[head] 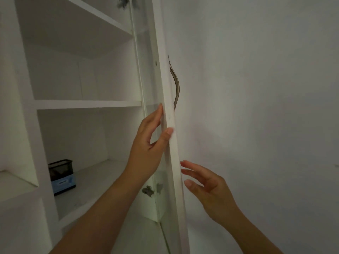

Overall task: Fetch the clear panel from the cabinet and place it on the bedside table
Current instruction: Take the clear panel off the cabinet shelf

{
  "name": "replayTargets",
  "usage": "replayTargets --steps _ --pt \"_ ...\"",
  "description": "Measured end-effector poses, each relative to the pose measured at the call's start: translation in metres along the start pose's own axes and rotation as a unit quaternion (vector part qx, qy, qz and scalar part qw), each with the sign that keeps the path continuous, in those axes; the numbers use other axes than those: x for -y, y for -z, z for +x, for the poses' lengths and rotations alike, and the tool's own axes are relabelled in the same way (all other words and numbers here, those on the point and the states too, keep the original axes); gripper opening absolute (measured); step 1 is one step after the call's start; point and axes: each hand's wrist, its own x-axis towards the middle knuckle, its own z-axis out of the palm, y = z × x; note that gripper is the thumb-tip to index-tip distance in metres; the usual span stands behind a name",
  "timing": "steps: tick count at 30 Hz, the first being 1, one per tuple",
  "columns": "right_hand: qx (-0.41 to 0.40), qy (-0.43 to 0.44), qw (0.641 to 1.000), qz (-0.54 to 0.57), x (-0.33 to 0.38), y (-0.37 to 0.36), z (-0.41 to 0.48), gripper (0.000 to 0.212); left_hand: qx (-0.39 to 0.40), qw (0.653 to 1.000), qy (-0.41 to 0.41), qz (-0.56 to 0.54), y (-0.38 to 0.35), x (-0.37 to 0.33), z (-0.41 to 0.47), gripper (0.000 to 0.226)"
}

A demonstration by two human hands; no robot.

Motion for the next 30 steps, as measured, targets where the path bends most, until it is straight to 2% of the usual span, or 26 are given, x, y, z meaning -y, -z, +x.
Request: replayTargets --steps 3,11,17,21,30 --pt "-0.008 0.002 1.000 -0.005 -0.007 0.019 -0.012 0.044 -0.015 1.000 0.008 0.017 -0.025 -0.007 0.005 0.057" --pt "-0.050 0.046 0.989 -0.131 -0.025 0.068 -0.013 0.047 -0.051 0.994 0.018 0.091 -0.096 -0.010 0.024 0.065" --pt "-0.063 0.062 0.972 -0.217 -0.043 0.100 0.003 0.042 0.015 0.988 0.018 0.154 -0.123 0.009 0.029 0.060" --pt "-0.063 0.071 0.965 -0.245 -0.050 0.117 0.012 0.047 0.056 0.981 0.034 0.181 -0.131 0.029 0.020 0.060" --pt "-0.055 0.075 0.958 -0.270 -0.066 0.143 0.027 0.047 0.087 0.969 0.047 0.227 -0.157 0.054 0.015 0.056"
